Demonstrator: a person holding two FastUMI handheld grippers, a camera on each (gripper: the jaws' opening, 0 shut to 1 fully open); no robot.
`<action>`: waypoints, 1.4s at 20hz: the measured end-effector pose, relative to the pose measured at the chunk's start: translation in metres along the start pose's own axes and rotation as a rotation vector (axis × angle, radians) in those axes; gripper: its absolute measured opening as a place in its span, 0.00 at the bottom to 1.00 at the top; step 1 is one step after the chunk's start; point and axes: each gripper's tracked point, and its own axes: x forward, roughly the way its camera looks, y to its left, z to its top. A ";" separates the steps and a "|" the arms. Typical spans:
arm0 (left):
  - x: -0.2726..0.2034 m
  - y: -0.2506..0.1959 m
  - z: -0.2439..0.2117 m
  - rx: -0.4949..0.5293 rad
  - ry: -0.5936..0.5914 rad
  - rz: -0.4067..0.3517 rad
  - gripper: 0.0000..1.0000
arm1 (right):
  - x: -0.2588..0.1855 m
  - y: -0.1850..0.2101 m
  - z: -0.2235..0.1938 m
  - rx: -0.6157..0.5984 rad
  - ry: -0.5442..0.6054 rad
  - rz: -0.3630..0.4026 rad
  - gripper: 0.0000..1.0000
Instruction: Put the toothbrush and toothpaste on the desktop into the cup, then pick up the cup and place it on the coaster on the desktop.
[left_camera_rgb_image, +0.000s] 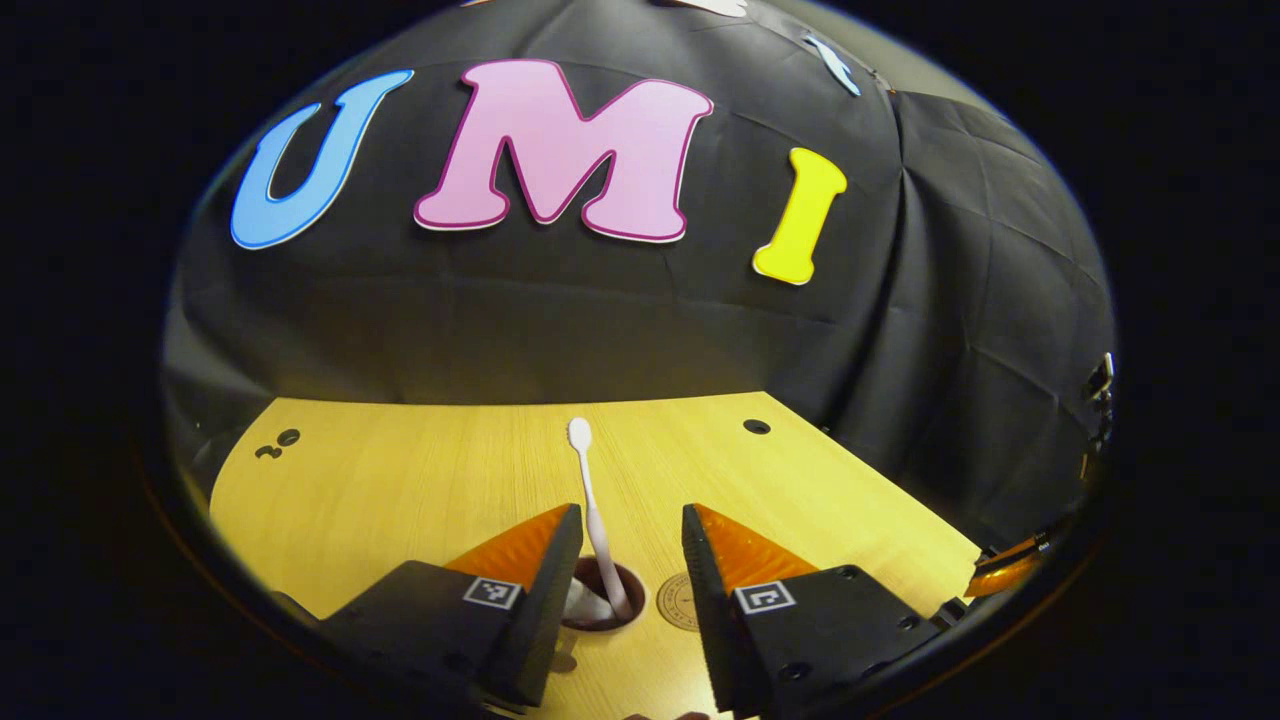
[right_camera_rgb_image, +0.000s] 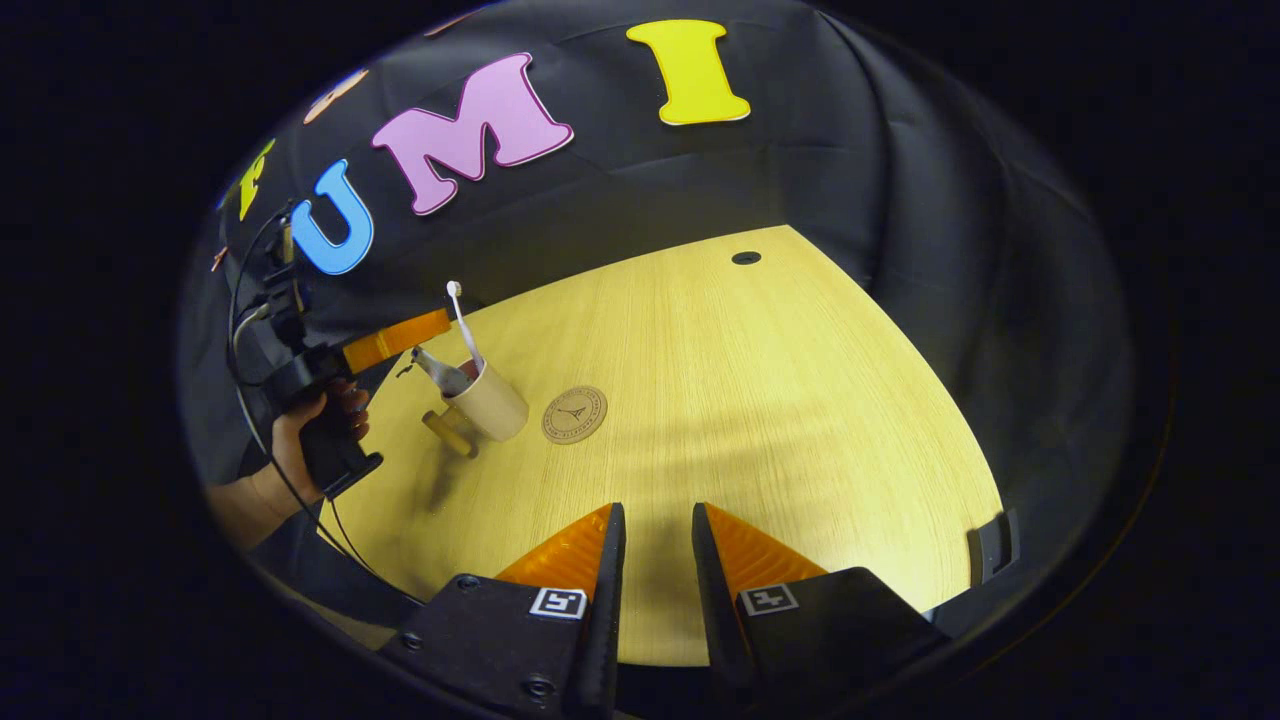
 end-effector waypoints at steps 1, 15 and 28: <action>-0.011 -0.004 -0.001 0.012 0.012 -0.017 0.77 | 0.002 0.000 0.001 -0.001 -0.001 0.003 0.41; -0.054 0.044 -0.116 0.097 0.568 -0.087 0.81 | 0.005 -0.011 -0.006 0.049 0.008 -0.003 0.41; 0.008 0.053 -0.158 0.186 0.762 -0.036 0.79 | -0.017 -0.044 -0.032 0.113 0.014 -0.080 0.41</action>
